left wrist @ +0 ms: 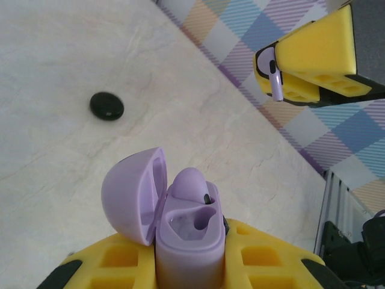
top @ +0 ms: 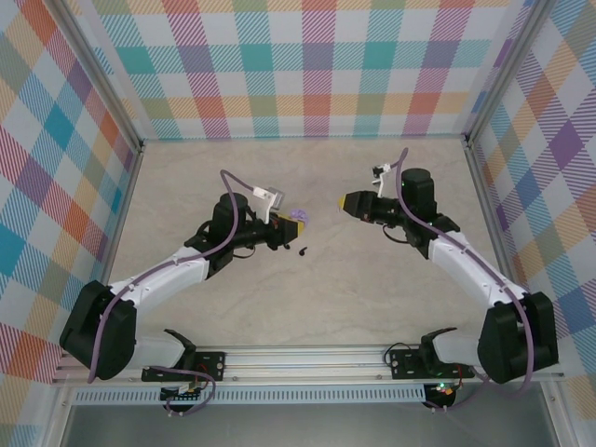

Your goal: Insert the wireless bluetooth earbuds into the charging case

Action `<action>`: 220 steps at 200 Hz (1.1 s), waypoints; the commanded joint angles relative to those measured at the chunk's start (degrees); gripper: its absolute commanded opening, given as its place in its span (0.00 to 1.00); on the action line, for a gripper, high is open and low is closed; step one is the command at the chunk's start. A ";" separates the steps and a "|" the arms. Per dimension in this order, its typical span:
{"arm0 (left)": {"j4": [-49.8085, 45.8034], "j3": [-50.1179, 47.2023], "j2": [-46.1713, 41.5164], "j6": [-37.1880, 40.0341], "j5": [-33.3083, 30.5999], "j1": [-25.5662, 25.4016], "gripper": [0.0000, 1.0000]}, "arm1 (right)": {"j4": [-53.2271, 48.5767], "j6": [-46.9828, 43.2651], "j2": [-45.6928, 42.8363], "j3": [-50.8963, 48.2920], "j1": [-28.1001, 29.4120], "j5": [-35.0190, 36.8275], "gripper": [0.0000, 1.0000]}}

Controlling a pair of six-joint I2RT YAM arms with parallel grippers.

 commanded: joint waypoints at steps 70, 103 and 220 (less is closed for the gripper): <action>11.17 -1.20 -1.14 5.95 5.10 -4.37 0.22 | 3.82 -3.56 -5.16 2.82 6.96 0.31 0.27; 11.31 -1.12 -1.60 6.99 5.23 -4.86 0.22 | 3.42 -4.96 -5.18 4.09 9.19 0.96 0.27; 11.41 0.05 -2.29 4.55 6.06 -5.47 0.22 | -0.04 -9.47 -3.19 6.97 13.88 6.46 0.27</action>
